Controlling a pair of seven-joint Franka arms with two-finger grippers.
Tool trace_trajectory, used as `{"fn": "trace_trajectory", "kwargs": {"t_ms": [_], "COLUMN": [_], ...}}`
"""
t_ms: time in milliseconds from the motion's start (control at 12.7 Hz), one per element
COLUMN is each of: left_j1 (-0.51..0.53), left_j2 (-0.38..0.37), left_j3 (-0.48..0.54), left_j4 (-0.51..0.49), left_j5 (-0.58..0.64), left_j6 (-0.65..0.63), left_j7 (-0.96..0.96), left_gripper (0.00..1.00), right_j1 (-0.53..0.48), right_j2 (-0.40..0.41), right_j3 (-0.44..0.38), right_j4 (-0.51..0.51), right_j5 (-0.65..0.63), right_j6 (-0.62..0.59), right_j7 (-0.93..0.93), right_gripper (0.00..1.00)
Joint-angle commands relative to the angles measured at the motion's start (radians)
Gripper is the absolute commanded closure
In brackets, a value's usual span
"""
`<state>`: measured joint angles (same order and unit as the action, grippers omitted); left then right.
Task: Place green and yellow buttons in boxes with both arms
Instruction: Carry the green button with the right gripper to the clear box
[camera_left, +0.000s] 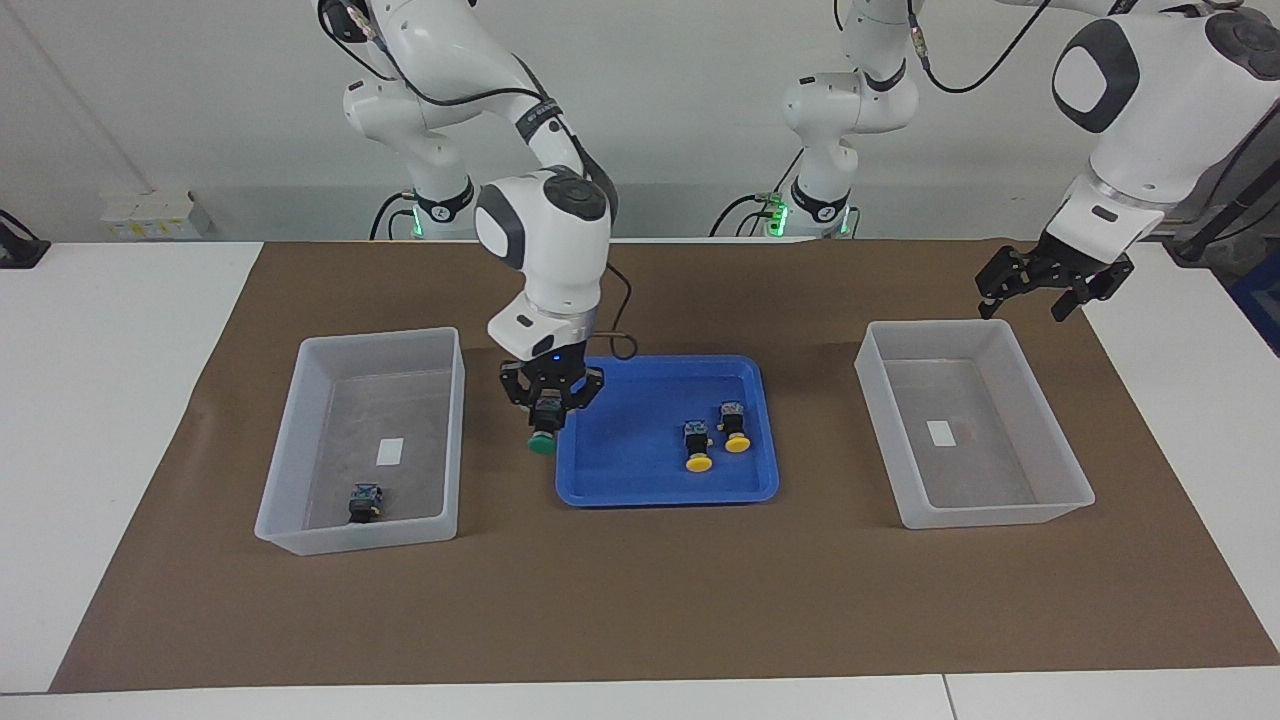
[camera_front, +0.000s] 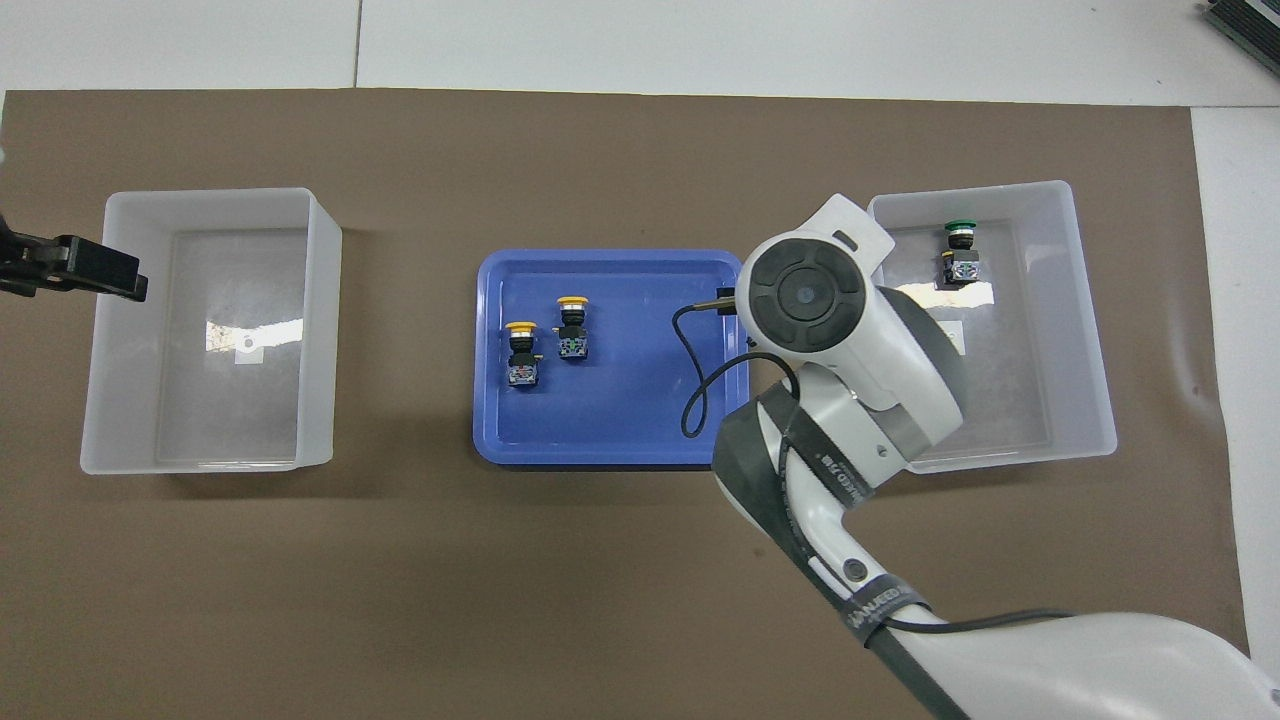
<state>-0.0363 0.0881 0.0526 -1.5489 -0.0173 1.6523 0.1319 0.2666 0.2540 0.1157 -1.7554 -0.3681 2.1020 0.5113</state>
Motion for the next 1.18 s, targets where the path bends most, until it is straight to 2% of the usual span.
{"fn": "trace_trajectory", "kwargs": {"t_ms": [0,236,471,628,1099], "left_j1": [-0.011,-0.016,-0.053,-0.111,-0.134], "left_j2": [-0.030,-0.030,-0.030,-0.031,-0.028], "left_j3": [0.006,0.001,0.001,0.001,0.001], "left_j4": [-0.036,-0.034,-0.045,-0.060,-0.065], "left_j5": [0.014,0.014,0.014,0.014,0.014], "left_j6": [0.012,0.029,0.070,0.104,0.110], "left_j7": [0.000,-0.003,-0.018,-0.139,-0.158], "left_gripper": [0.00,0.00,0.00,0.00,0.00], "right_j1": [-0.087,-0.177,-0.246,-0.256,-0.260], "right_j2": [-0.044,-0.062,-0.059,-0.024,0.100], "right_j3": [0.009,0.010,0.010,0.010,0.009], "right_j4": [-0.048,-0.090,-0.156,-0.156,-0.156], "right_j5": [0.023,0.023,0.023,0.023,0.023], "right_j6": [-0.004,0.010,0.169,0.234,0.416], "right_j7": [-0.144,-0.311,-0.465,-0.490,-0.494], "right_gripper": [1.00,1.00,1.00,1.00,1.00]}}
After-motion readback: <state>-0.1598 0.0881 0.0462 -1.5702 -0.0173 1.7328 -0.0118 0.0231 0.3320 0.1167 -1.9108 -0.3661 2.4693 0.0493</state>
